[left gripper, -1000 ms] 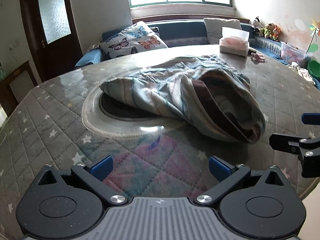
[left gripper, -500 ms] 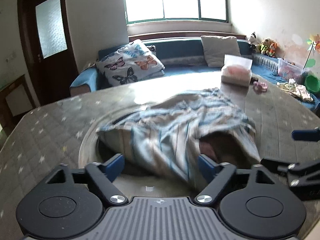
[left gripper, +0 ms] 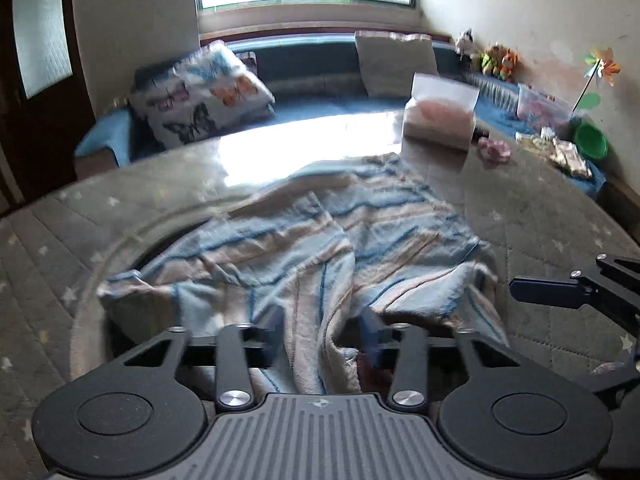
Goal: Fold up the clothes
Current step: 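Grasp the garment edge with the left tool while the right tool grasps beside it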
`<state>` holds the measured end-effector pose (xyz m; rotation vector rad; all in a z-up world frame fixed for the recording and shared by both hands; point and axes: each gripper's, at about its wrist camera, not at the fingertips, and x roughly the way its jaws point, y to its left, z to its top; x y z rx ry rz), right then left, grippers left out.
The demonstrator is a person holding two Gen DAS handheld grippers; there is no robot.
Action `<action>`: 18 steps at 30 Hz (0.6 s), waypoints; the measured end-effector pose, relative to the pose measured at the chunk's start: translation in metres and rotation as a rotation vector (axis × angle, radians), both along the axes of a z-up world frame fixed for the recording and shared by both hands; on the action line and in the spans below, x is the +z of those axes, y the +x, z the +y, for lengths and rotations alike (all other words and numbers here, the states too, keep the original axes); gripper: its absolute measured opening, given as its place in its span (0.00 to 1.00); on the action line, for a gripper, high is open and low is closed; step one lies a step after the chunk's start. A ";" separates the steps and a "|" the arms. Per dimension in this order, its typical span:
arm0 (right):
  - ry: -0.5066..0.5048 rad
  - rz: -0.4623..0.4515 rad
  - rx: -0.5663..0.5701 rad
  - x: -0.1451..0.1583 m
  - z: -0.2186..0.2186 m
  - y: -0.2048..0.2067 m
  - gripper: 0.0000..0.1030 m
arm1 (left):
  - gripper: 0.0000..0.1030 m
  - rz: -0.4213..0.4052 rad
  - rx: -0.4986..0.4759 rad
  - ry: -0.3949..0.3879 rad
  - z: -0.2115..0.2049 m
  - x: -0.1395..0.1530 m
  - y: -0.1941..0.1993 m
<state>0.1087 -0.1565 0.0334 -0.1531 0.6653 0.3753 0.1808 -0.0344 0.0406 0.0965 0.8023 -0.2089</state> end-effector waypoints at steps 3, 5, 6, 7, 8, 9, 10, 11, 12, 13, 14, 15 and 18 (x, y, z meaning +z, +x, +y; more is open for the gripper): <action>-0.007 0.006 0.005 -0.005 0.002 0.006 0.64 | 0.06 0.027 -0.002 -0.017 0.004 -0.009 0.004; 0.003 0.011 0.006 -0.006 0.001 0.008 0.55 | 0.04 0.016 0.017 -0.017 0.008 -0.010 -0.001; 0.008 0.013 0.006 -0.007 0.001 0.010 0.51 | 0.04 0.010 0.035 -0.017 0.011 -0.010 -0.004; 0.022 0.017 0.000 -0.008 -0.002 0.011 0.47 | 0.04 0.003 0.054 -0.022 0.015 -0.009 -0.008; 0.035 0.020 -0.003 -0.008 -0.004 0.011 0.42 | 0.04 -0.006 0.072 -0.032 0.021 -0.007 -0.013; 0.048 0.022 -0.008 -0.008 -0.006 0.011 0.38 | 0.03 -0.012 0.092 -0.042 0.027 -0.005 -0.018; 0.062 0.020 -0.019 -0.007 -0.010 0.009 0.33 | 0.03 -0.015 0.113 -0.050 0.033 -0.003 -0.023; 0.073 0.018 -0.030 -0.007 -0.013 0.007 0.29 | 0.03 -0.017 0.133 -0.058 0.039 -0.002 -0.029; 0.079 0.016 -0.039 -0.006 -0.016 0.005 0.27 | 0.03 -0.020 0.151 -0.061 0.045 -0.002 -0.036; 0.084 0.014 -0.047 -0.005 -0.019 0.003 0.22 | 0.03 -0.023 0.168 -0.061 0.051 -0.001 -0.042; 0.087 0.011 -0.056 -0.004 -0.023 0.001 0.19 | 0.03 -0.024 0.182 -0.059 0.056 -0.001 -0.049; 0.089 0.007 -0.066 -0.003 -0.027 -0.002 0.19 | 0.03 -0.023 0.190 -0.057 0.061 -0.002 -0.057; 0.076 0.006 -0.087 -0.001 -0.036 -0.007 0.19 | 0.03 -0.017 0.213 -0.047 0.075 -0.006 -0.081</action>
